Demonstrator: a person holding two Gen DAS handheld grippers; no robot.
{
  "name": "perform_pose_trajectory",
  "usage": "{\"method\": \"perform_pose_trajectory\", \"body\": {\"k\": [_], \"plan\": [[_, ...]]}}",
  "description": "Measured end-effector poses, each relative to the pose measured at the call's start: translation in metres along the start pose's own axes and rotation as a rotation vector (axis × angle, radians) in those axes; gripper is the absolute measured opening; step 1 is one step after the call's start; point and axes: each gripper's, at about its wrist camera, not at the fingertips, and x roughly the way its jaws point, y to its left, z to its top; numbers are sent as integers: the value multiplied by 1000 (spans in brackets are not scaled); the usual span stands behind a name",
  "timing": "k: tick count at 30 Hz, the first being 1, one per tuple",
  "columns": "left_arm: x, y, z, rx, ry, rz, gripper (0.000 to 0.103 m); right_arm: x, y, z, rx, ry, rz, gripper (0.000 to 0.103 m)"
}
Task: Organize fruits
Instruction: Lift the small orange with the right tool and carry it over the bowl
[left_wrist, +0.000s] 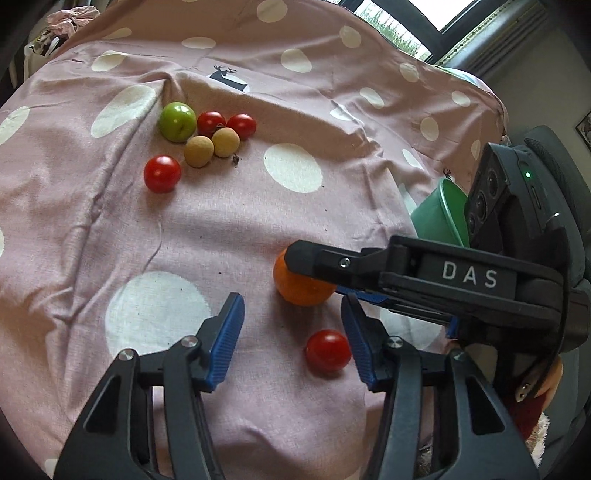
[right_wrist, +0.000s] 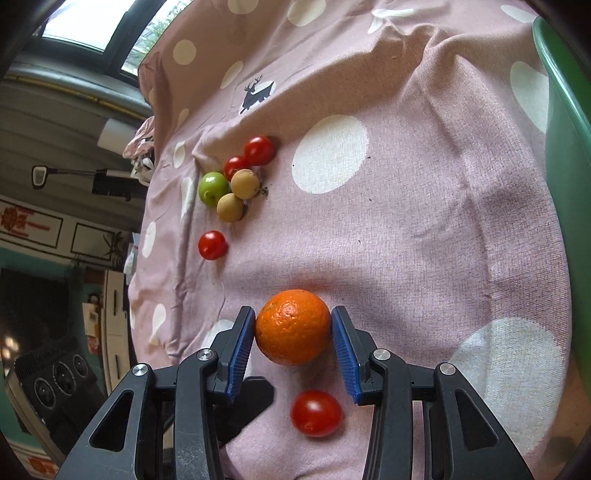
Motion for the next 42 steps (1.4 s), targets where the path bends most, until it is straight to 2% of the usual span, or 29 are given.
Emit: {"method": "perform_pose_trajectory", "body": {"k": [8, 12, 19, 31, 37, 42], "plan": [[11, -1, 1, -10, 10, -4, 45, 3, 4, -2, -21, 6, -13, 44], [12, -2, 1, -9, 6, -12, 38, 3, 7, -3, -38, 6, -20, 44], [4, -7, -1, 12, -28, -1, 38, 0, 18, -7, -91, -24, -50, 44], [-56, -40, 2, 100, -214, -33, 38, -54, 59, -22, -215, -200, -28, 44], [-67, -75, 10, 198, -262, -50, 38, -93, 65, -26, -259, -324, -36, 44], [-63, -104, 18, 260, -269, -73, 39, -120, 50, -21, -224, -390, -11, 44]]}}
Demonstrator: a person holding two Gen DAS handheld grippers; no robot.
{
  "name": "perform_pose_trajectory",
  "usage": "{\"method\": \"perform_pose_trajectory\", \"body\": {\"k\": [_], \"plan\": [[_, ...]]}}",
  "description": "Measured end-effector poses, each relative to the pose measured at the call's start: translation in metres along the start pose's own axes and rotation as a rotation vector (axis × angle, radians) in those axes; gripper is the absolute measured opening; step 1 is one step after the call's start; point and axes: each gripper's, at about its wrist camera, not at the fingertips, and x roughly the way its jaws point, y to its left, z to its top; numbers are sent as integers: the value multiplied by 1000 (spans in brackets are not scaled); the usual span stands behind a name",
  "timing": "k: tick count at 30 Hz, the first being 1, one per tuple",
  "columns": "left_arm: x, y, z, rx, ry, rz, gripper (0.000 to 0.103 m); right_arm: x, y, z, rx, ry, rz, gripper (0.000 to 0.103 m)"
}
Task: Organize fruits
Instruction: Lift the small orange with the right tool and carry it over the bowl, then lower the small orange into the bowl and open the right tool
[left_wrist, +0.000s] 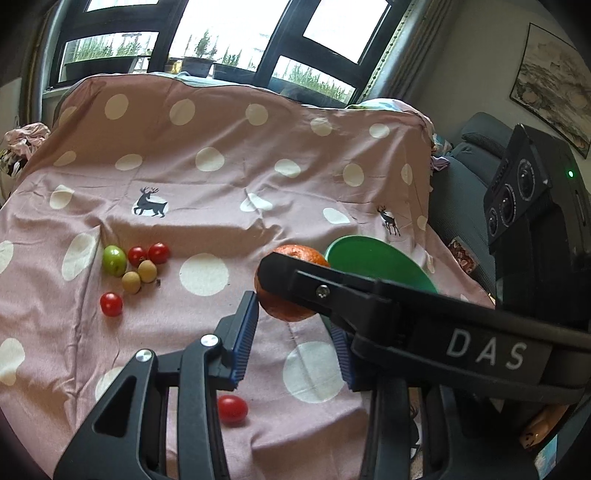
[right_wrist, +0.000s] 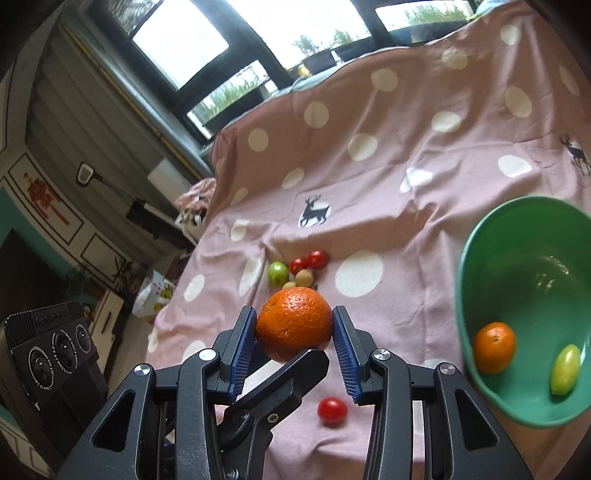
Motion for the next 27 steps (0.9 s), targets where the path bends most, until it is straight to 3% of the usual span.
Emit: {"method": "perform_pose_trajectory", "body": {"k": [12, 27], "plan": [[33, -54, 16, 82, -3, -90, 39, -48, -44, 16, 67, -127, -21, 44], [92, -94, 16, 116, 102, -143, 39, -67, -108, 18, 188, -143, -87, 44]]}}
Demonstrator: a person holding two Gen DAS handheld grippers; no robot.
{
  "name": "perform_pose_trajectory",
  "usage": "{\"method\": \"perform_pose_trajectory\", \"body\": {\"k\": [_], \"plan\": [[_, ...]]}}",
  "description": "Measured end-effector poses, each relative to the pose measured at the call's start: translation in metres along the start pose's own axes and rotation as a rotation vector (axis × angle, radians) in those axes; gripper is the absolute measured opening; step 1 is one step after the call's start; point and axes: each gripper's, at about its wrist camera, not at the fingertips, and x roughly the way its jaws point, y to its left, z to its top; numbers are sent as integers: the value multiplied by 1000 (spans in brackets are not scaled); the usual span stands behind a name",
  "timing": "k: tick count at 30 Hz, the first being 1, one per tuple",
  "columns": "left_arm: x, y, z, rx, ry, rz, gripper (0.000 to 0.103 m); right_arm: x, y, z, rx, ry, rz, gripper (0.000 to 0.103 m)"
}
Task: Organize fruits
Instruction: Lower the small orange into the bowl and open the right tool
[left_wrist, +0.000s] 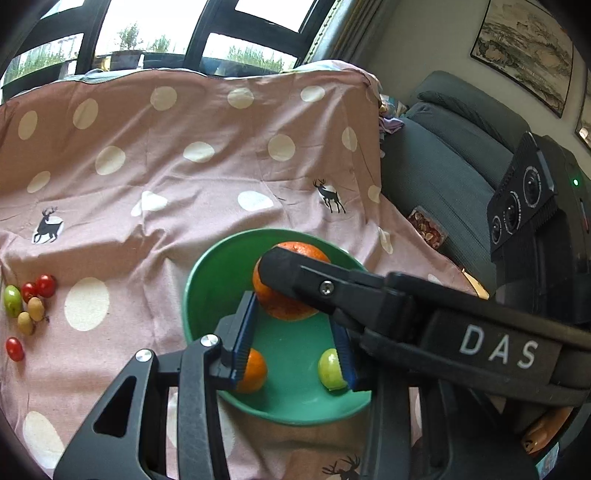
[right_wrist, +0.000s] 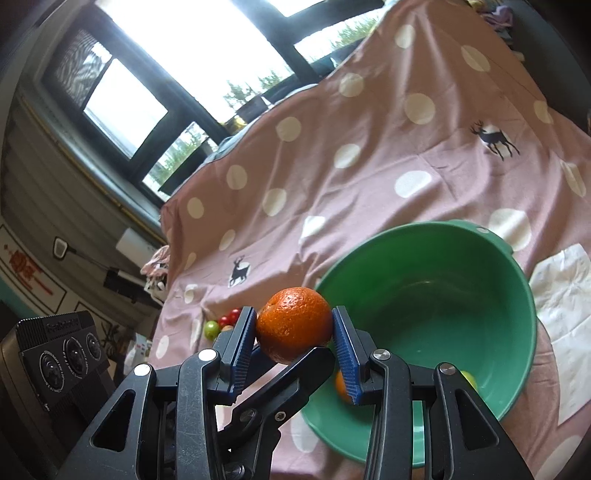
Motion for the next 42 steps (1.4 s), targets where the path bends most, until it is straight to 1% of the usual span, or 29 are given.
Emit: {"method": "perform_pose_trajectory", "body": {"k": [14, 17, 22, 26, 36, 40, 42], "plan": [[46, -10, -4, -23, 89, -48, 39, 4, -43, 5, 92, 31, -81, 44], [53, -13, -5, -20, 101, -55, 39, 4, -49, 4, 99, 40, -104, 44], [63, -9, -8, -45, 130, -73, 39, 8, -56, 4, 116, 64, -129, 44], [68, -6, -10, -71, 149, -90, 38, 13, -58, 3, 113, 92, -166, 44], [78, -8, -15, -99, 186, -102, 37, 20, -64, 3, 122, 123, -211, 44], [77, -7, -16, -97, 182, -89, 37, 22, -63, 2, 109, 131, -244, 44], [72, -4, -15, -115, 173, -87, 37, 22, -62, 3, 106, 126, -261, 44]]}}
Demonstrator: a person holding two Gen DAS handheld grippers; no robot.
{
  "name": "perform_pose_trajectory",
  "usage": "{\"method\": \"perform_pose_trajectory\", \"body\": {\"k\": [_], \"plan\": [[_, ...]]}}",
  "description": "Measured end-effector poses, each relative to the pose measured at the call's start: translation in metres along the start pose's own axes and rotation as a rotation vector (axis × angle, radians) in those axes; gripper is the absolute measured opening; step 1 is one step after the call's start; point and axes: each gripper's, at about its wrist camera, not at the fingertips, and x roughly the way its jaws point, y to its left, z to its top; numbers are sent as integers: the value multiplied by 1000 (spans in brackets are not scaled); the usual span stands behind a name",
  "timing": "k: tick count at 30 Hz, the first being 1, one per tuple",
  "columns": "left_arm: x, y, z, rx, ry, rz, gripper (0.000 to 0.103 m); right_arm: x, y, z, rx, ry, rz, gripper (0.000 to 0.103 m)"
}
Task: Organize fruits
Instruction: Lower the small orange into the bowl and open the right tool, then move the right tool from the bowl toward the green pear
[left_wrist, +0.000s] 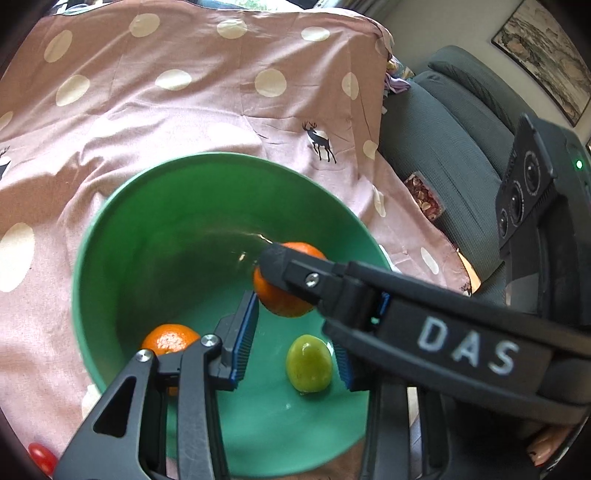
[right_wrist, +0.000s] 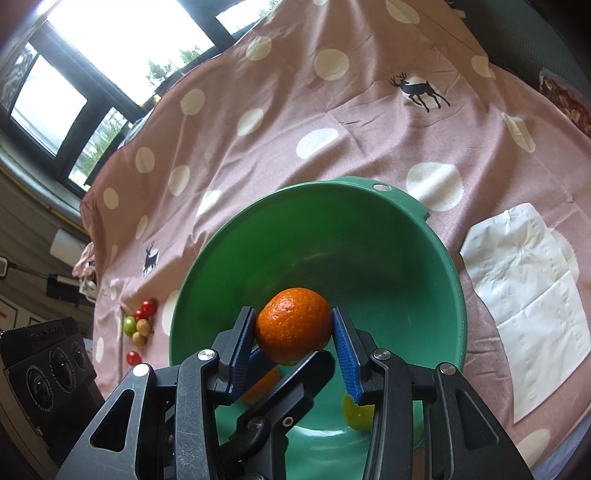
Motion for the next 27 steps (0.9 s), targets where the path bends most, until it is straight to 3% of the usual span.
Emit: {"method": "perform_pose_trajectory", "body": {"k": [5, 12, 17, 23, 25, 27], "plan": [[-30, 4, -3, -21, -66, -21, 37, -12, 6, 2, -31, -78, -42, 44], [-85, 22, -10, -41, -157, 34, 42, -18, 15, 1, -58, -125, -48, 44], [-128, 48, -19, -80, -226, 174, 53, -17, 32, -1, -103, -133, -22, 44], [-175, 95, -34, -116, -252, 344, 59, -13, 57, -8, -138, -118, 83, 60], [-187, 117, -40, -158, -260, 371, 60, -10, 68, -10, -155, -108, 112, 65], [-196, 137, -46, -230, -275, 350, 61, -7, 80, -14, -174, -98, 141, 66]]}}
